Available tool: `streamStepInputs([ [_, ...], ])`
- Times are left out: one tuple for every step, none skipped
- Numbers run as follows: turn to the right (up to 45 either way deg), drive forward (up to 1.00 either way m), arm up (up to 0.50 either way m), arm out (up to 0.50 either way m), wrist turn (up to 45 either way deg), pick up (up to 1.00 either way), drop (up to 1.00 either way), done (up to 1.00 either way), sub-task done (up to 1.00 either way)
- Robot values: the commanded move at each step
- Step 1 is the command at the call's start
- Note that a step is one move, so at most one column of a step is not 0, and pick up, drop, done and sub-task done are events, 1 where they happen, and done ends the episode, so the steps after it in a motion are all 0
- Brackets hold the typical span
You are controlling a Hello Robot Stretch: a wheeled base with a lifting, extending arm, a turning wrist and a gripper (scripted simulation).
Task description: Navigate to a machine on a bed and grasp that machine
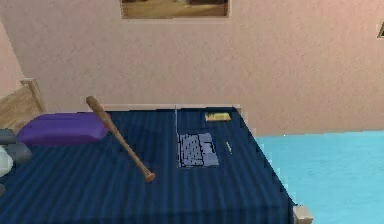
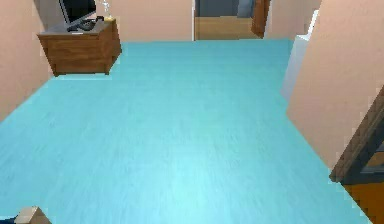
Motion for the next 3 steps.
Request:
streamStepInputs([
  [0.0,0.35,0.0,0.0,0.0,0.0,0.0,0.0,0.0],
  [-45.0,0.0,0.0,0.0,0.0,0.0,0.0,0.0,0.0],
  [-39.0,0.0,0.0,0.0,0.0,0.0,0.0,0.0,0.0],
])
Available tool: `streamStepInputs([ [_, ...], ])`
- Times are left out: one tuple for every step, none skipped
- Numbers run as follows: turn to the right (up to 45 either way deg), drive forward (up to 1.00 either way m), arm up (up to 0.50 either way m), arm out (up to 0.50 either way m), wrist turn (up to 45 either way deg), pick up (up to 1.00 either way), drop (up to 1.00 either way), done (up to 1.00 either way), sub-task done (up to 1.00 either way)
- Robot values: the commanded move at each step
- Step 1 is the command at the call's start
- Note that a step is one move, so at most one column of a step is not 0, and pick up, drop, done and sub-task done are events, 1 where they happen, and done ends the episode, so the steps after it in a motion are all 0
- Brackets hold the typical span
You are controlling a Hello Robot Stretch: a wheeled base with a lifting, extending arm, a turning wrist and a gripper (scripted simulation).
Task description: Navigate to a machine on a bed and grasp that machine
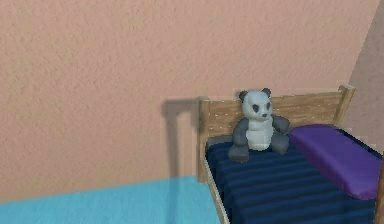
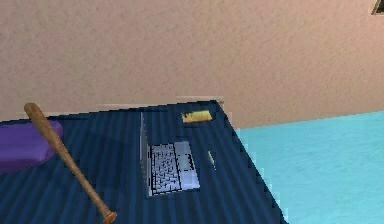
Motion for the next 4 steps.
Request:
streamStepInputs([
  [0.0,0.0,0.5,0.0,0.0,0.0,0.0,0.0,0.0],
  [0.0,0.0,0.1,0.0,0.0,0.0,0.0,0.0,0.0],
  [0.0,0.0,0.0,0.36,0.0,0.0,0.0,0.0,0.0],
  [0.0,0.0,0.0,0.0,45.0,0.0,0.0,0.0,0.0],
])
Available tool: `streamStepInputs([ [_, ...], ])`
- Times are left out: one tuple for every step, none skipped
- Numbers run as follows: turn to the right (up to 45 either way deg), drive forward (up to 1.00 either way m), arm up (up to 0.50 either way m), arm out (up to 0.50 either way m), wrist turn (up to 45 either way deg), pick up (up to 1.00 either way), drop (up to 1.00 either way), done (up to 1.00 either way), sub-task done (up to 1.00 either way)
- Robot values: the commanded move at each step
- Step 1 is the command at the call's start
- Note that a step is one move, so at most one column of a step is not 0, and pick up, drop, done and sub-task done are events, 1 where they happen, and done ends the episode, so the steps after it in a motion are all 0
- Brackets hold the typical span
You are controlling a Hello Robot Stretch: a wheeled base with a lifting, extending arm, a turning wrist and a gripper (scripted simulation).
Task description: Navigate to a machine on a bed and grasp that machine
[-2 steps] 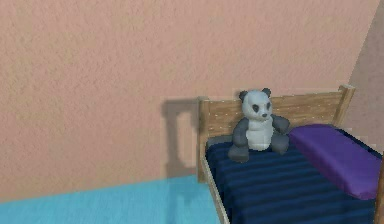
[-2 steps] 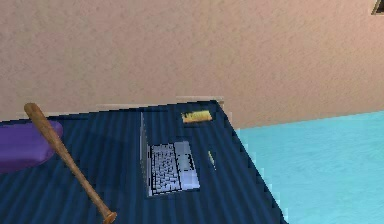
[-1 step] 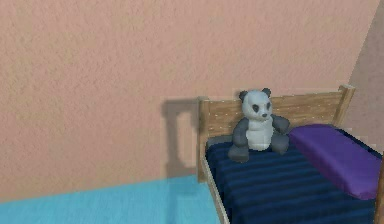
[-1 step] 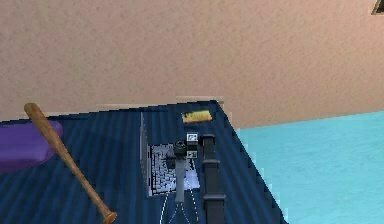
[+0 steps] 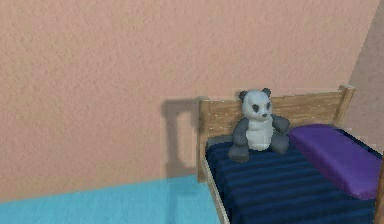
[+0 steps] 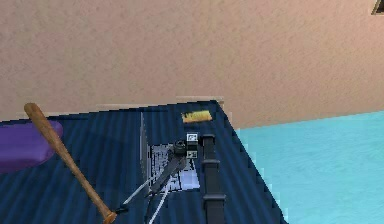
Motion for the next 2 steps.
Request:
streamStepInputs([
  [0.0,0.0,0.0,0.0,45.0,0.0,0.0,0.0,0.0],
  [0.0,0.0,0.0,0.0,42.0,0.0,0.0,0.0,0.0],
])
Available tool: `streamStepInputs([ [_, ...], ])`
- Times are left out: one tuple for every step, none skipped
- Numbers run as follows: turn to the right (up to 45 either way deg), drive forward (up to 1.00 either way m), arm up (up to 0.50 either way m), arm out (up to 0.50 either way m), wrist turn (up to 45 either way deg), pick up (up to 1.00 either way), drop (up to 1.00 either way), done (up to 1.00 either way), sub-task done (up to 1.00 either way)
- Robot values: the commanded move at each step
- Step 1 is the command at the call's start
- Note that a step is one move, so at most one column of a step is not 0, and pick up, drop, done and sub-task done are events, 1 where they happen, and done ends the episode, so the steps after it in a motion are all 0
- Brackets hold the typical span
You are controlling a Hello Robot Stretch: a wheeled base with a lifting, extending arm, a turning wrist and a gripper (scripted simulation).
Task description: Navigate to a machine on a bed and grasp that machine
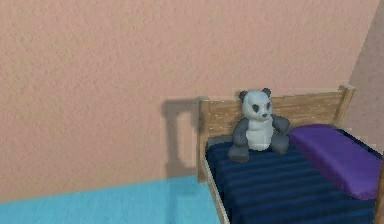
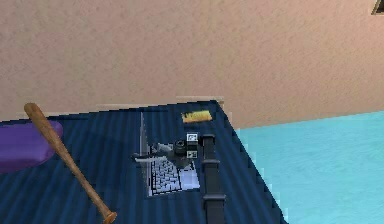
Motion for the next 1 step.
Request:
streamStepInputs([
  [0.0,0.0,0.0,0.0,0.0,1.0,0.0,0.0,0.0],
])
